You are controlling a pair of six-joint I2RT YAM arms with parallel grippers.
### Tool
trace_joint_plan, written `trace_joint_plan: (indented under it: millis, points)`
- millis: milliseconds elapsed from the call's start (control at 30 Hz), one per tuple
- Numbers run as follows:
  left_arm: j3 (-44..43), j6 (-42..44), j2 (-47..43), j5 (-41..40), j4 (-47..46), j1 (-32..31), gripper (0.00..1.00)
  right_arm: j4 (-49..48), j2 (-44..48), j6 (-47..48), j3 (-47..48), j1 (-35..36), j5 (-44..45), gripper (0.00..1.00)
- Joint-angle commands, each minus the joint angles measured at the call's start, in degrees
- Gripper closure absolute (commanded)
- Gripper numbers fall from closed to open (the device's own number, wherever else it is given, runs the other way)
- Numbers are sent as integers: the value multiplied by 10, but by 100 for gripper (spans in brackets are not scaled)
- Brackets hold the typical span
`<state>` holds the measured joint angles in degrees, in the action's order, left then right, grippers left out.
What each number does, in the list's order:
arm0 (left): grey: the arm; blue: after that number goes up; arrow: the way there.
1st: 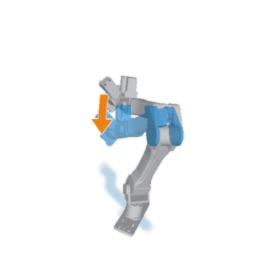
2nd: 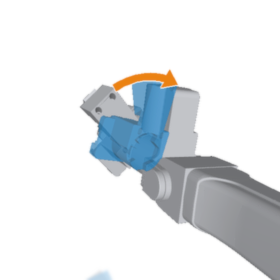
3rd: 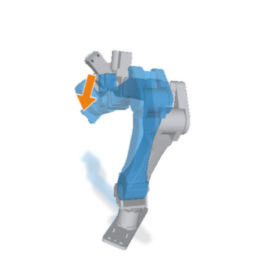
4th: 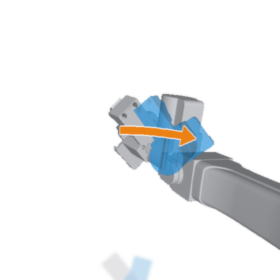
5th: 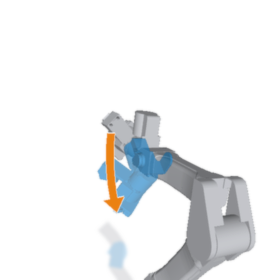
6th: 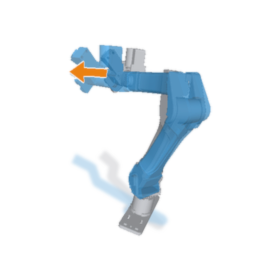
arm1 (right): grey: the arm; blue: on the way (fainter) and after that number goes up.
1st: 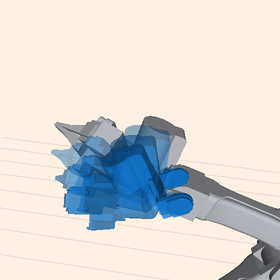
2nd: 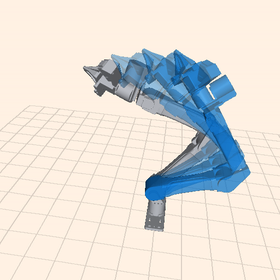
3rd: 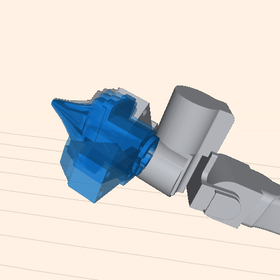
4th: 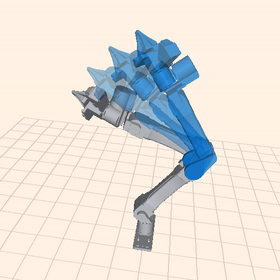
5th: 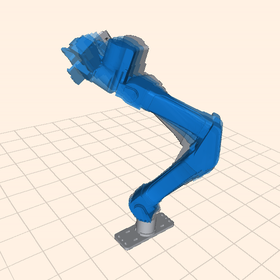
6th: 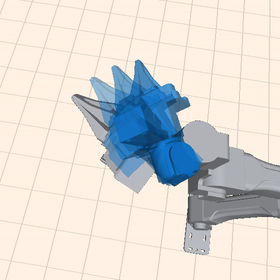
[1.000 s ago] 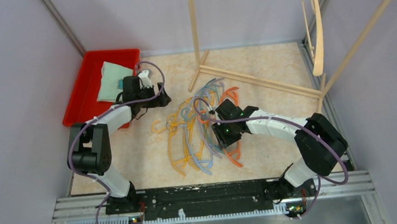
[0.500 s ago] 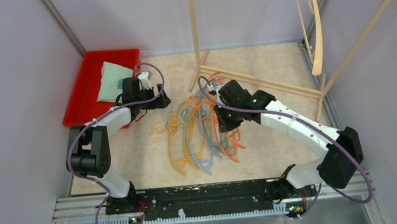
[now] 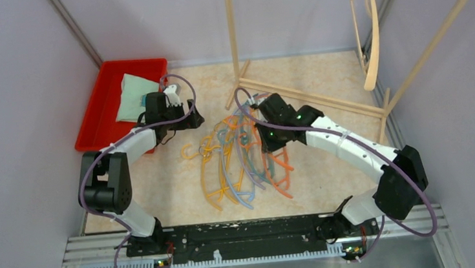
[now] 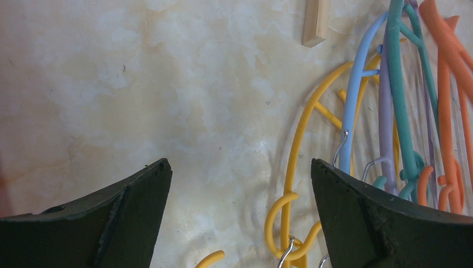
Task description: Organize the hangers
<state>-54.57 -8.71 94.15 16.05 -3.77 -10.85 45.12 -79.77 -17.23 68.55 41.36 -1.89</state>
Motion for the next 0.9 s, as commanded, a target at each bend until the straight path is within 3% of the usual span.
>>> trace_joint_plan:
  millis: [0, 200, 400, 867]
  points:
    - [-11, 13, -12, -3, 7, 0, 0, -73, 40, -24, 124, -30, 83, 100]
    - [-15, 16, -10, -3, 9, 0, 0, -197, 71, -99, 152, -113, 99, 100]
    - [-19, 32, -9, -15, 17, 0, 0, -323, 93, -111, 148, -140, 93, 100]
    - [-36, 28, 8, -14, 12, 0, 0, -399, 12, -65, 267, -177, 59, 100]
